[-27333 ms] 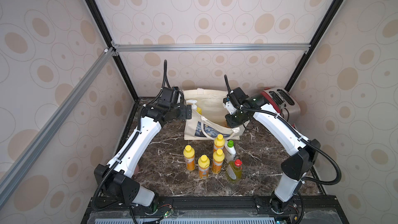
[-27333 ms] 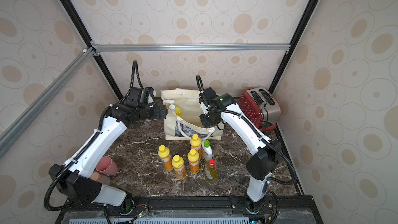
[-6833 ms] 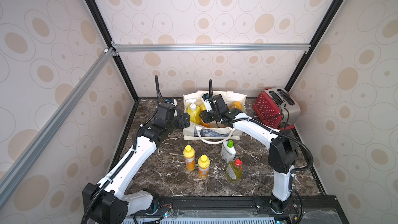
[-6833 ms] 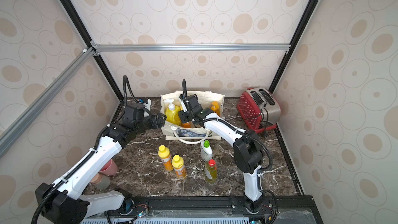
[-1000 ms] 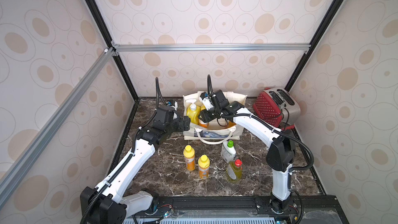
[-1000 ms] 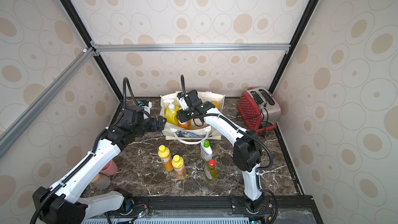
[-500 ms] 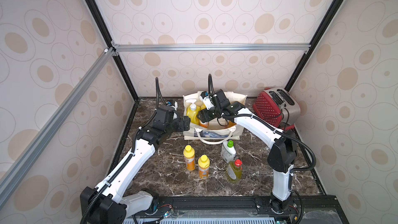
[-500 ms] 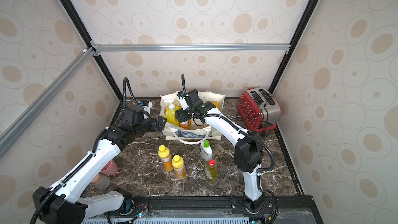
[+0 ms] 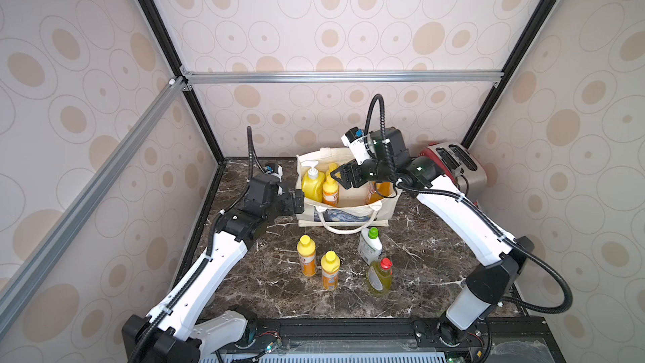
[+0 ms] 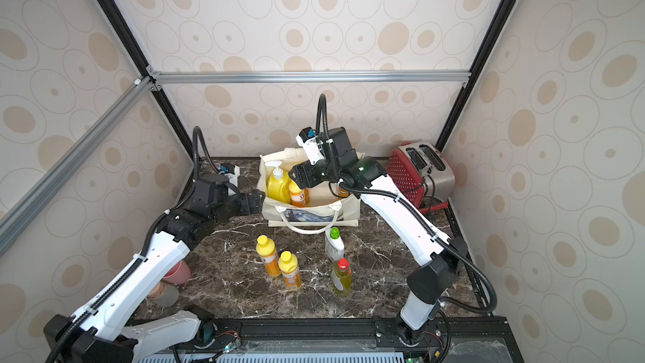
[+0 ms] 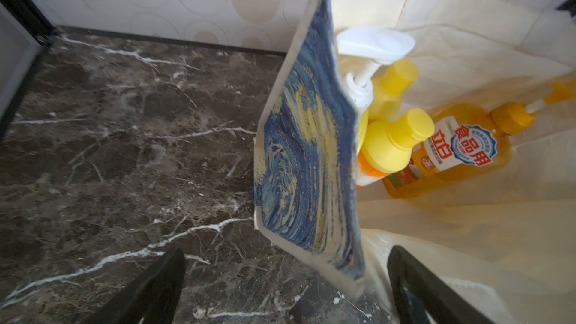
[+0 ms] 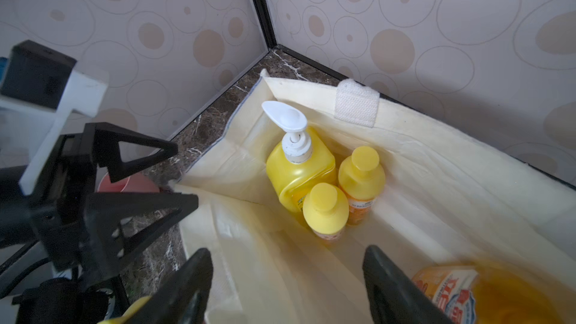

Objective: Pack dish soap into the shopping bag
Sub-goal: Pick up the bottle of dish soap at the center of the board.

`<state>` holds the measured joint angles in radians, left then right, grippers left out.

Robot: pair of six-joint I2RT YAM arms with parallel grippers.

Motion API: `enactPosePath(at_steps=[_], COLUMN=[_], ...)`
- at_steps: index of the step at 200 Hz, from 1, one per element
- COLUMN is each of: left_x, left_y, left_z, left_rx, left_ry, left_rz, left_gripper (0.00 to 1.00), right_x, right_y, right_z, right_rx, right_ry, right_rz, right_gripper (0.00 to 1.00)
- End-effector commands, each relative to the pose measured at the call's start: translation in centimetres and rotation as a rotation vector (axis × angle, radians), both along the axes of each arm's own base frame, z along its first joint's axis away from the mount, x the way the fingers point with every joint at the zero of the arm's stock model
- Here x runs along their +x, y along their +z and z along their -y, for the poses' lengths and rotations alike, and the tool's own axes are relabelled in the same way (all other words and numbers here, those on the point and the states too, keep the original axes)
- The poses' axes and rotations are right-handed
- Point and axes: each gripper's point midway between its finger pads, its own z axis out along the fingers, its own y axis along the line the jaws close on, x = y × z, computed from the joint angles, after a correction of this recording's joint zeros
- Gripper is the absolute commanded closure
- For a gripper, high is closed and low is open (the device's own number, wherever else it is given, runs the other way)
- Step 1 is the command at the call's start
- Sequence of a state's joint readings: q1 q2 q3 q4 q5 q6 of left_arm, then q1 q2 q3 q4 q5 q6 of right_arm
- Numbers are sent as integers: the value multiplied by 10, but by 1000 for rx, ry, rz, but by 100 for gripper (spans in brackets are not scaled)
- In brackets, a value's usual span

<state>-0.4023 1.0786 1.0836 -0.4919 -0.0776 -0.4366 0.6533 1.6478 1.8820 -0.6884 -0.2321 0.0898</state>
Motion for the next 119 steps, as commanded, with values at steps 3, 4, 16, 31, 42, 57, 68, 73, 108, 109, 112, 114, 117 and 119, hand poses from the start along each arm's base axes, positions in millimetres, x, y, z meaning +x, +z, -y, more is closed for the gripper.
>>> enactPosePath(at_steps=[3, 4, 16, 31, 42, 57, 68, 73, 108, 109, 112, 114, 117, 119], left_x=[-12, -12, -15, -18, -20, -23, -23, -23, -24, -24, -25, -25, -26, -26], left_y=[24, 25, 25, 17, 7, -10, -28, -35, -82, -84, -86, -88, -90, -92], left_z=[-35, -35, -40, -45, -47, -50, -52, -52, -52, -52, -52, -52, -52, -53], left_rx=[23, 20, -1, -25, -41, -45, -45, -43, -22, -19, -16, -16, -17, -15], left_ry=[145, 148, 178, 209, 228, 248, 260, 262, 268, 267, 267, 267, 268, 269], left_rz=[121, 125, 146, 152, 153, 143, 129, 121, 62, 59, 54, 50, 43, 39], left_gripper=[1, 1, 1, 1, 1, 1, 1, 1, 1, 1, 1, 1, 1, 1], right_x=[-55, -57, -81, -110, -126, -143, -155, -161, -191, -192, -194, -196, -198, -199], right_y=[16, 16, 14, 5, -8, -30, -45, -52, -80, -80, -83, -84, -86, -87], right_z=[24, 25, 33, 40, 45, 50, 48, 47, 27, 26, 24, 23, 21, 20], right_rx=[-37, -36, -42, -50, -76, -114, -133, -147, -197, -199, -204, -208, -215, -218], right_ry=[107, 112, 160, 208, 213, 205, 211, 216, 277, 278, 286, 289, 297, 299], right_rz=[-41, -44, -82, -133, -158, -177, -196, -201, -234, -234, -239, -242, -246, -249], right_gripper=[22, 22, 22, 22, 22, 22, 21, 21, 17, 17, 16, 16, 16, 16])
